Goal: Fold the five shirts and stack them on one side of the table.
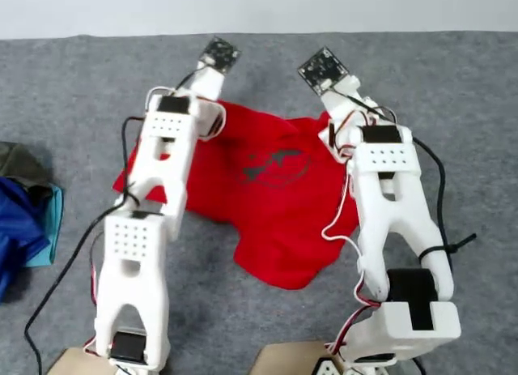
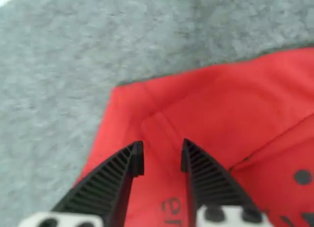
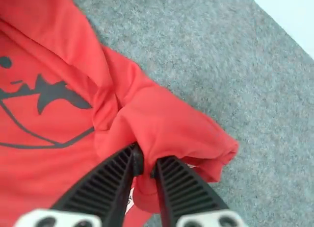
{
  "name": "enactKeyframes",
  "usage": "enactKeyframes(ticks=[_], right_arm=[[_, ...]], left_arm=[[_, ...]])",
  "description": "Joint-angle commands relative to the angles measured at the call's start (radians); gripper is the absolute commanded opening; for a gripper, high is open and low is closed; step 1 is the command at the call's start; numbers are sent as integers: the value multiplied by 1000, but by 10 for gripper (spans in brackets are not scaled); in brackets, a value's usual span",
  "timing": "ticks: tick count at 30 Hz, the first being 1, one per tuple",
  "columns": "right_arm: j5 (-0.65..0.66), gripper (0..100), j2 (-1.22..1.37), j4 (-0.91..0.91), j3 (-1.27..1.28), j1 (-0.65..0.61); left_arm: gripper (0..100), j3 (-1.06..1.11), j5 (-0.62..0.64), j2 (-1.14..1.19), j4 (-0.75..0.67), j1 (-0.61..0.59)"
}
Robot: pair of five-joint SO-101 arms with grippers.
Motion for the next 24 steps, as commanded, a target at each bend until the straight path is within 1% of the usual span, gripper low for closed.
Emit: enactKeyframes(ticks=[1,5,8,11,14,19,24], right_arm=[[-8,10,-65,-1,-9,-7],[-31,10,-65,-2,-9,-5],[-31,10,-64,-2,-9,-5],[-31,10,-64,-2,-9,-5],[-31,10,-64,-2,-9,-5],[-31,10,-68,-1,-9,-2],[-31,9,-93,4,-15,-2]], left_arm=[[133,-246,12,106,94,20],[133,-467,12,239,175,37],[130,-591,8,318,221,54],[75,-659,-34,368,242,58],[6,-676,-97,381,258,60],[5,-699,-104,374,293,57],[5,-886,-103,327,394,57]])
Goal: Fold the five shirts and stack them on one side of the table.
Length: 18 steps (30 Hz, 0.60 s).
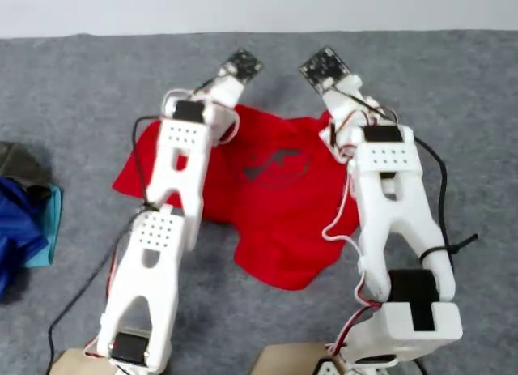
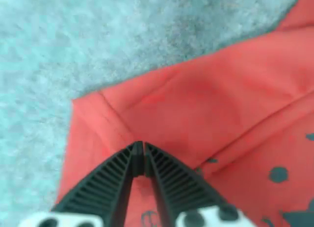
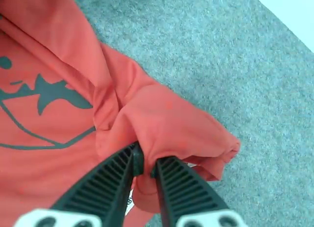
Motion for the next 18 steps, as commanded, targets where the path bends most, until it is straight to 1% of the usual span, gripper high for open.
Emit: enactKeyframes(ticks=[1,5,8,11,14,16,18], right_arm=[[-15,9,-113,4,-14,-7],[-20,9,-209,16,-9,-18],[-37,9,-262,77,-11,-24],[-37,9,-272,124,-9,-21],[-37,9,-271,125,0,-18],[-37,9,-271,114,20,-19],[-37,9,-271,94,46,-21]], left_arm=[[5,-139,-8,-92,54,3],[5,-117,-6,-210,89,-14],[5,-116,-6,-261,117,-26],[6,-85,-9,-244,143,-29],[10,-48,-9,-189,123,-29],[50,-44,-9,-144,107,-26],[118,-42,-5,-97,94,-25]])
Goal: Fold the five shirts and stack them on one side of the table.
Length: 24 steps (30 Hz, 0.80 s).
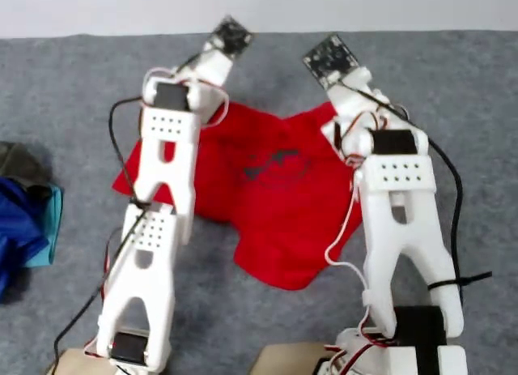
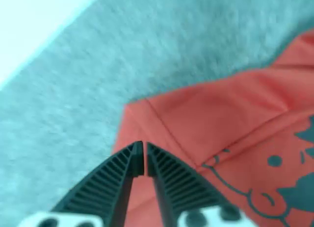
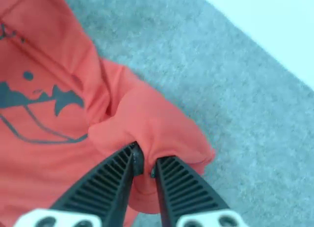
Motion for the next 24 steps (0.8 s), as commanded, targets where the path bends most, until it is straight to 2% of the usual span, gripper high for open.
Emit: enactKeyframes(ticks=[1,11,13,17,24], right_arm=[[-12,9,-51,-35,21,-5],[-14,9,-51,-53,86,-5],[-14,9,-51,-53,86,-5],[-14,9,-59,-53,83,-5],[-12,9,-97,-45,60,-1]], left_arm=[[142,-2,-2,38,-35,2],[154,1,-6,149,-130,6],[124,7,-11,161,-161,11],[0,2,-87,172,-184,11],[4,-93,-89,97,-141,5]])
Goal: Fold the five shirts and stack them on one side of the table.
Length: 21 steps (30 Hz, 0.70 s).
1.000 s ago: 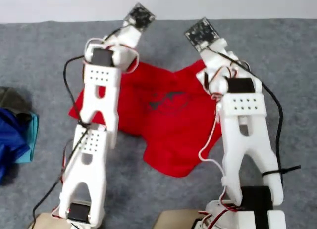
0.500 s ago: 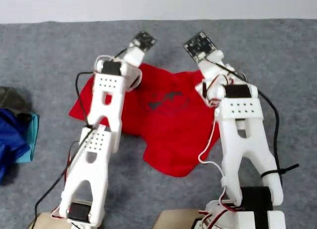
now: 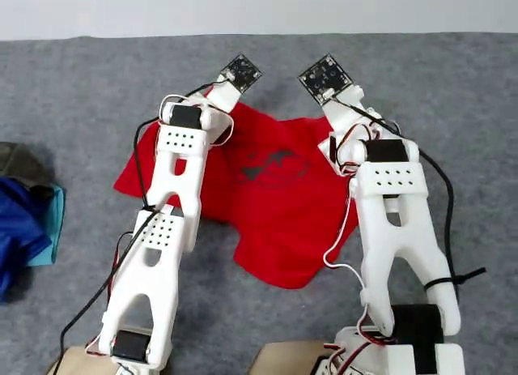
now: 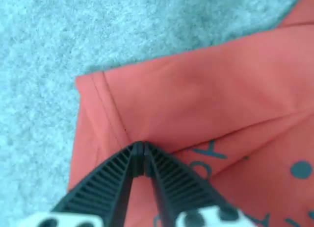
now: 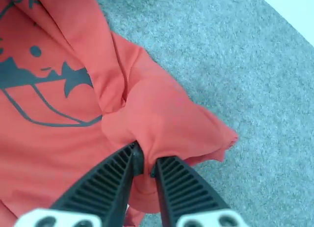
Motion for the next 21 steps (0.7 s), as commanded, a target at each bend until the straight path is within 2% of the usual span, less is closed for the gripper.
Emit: enactKeyframes(ticks=[1,8,14,17,21], right_arm=[[-9,9,-104,-15,-38,-2],[-9,9,-197,18,-38,-2],[-9,9,-262,133,-38,-7],[-9,9,-289,194,-38,-7],[-11,9,-275,213,-32,-8]], left_arm=[[4,-67,-8,-114,18,3],[4,-62,-8,-269,72,-8],[4,-62,-12,-344,221,-28],[4,-58,-58,-354,282,-55],[6,-56,-74,-288,261,-64]])
